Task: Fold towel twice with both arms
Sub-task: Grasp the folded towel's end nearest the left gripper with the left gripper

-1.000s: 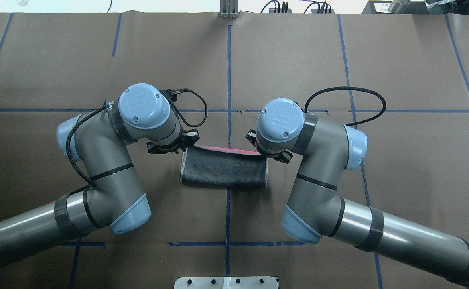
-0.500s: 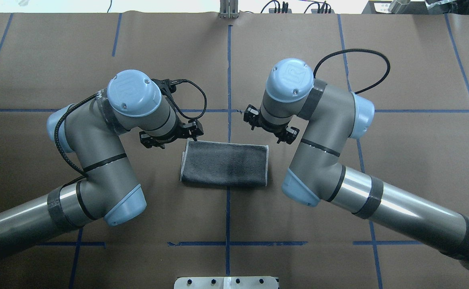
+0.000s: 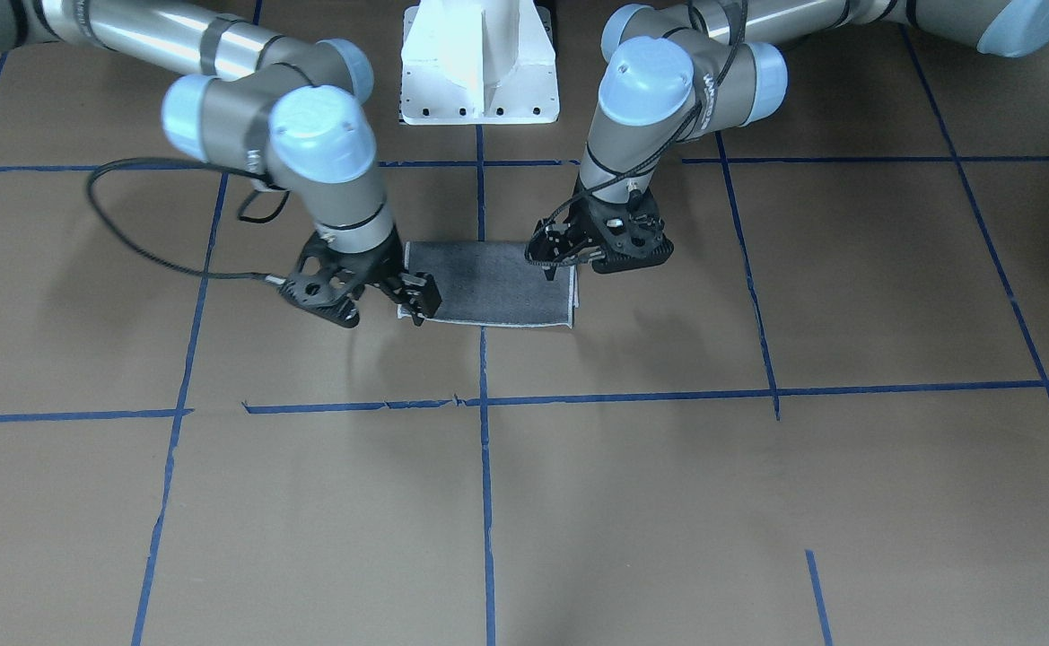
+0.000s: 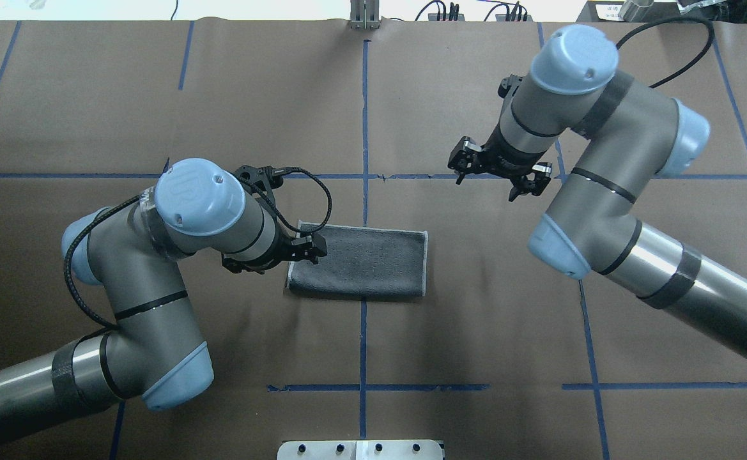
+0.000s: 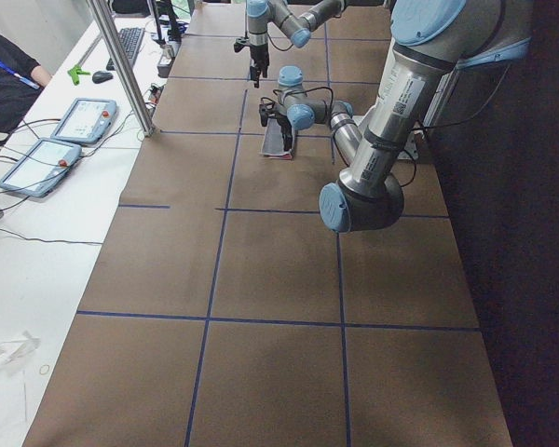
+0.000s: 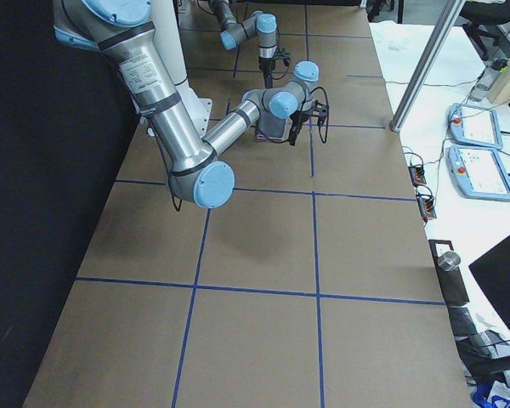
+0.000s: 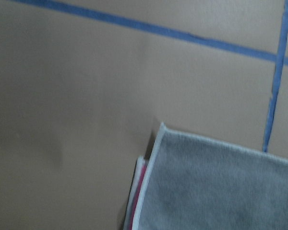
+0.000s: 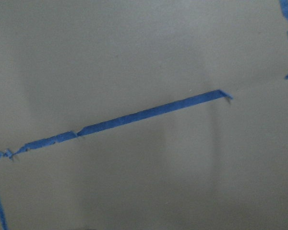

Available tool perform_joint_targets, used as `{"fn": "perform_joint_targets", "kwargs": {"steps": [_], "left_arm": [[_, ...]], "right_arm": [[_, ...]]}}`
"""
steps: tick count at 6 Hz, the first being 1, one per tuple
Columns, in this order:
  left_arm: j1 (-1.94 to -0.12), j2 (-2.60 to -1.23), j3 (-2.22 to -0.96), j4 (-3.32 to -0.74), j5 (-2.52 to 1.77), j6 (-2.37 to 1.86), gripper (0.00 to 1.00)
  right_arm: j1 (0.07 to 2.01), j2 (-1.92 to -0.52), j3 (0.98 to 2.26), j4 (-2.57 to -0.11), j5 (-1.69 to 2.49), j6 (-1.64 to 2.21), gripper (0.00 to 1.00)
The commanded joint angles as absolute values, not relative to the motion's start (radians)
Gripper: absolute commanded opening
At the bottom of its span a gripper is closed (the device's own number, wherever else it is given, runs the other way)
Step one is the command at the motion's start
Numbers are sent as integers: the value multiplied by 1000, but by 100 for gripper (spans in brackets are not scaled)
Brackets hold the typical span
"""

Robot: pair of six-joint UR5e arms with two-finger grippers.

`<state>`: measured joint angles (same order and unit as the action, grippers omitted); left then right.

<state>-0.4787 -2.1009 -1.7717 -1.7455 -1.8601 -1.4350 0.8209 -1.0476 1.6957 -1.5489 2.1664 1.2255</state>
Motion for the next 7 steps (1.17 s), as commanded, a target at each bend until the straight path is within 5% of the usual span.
{"fn": "perform_joint_targets", "kwargs": {"steps": [1, 5, 7], "left_arm": [[-434, -2086, -1753, -1801, -1793, -1552, 87], [-430, -2091, -1701, -1804, -1778, -1603, 73], [-419, -2091, -1700, -1804, -1778, -1621, 58]], "right_arm": [[896, -1122, 1793, -1677, 2211, 984, 100], [896, -1146, 1829, -1687, 2201, 980, 100], [896, -1147, 1830, -1687, 2201, 980, 100]]}}
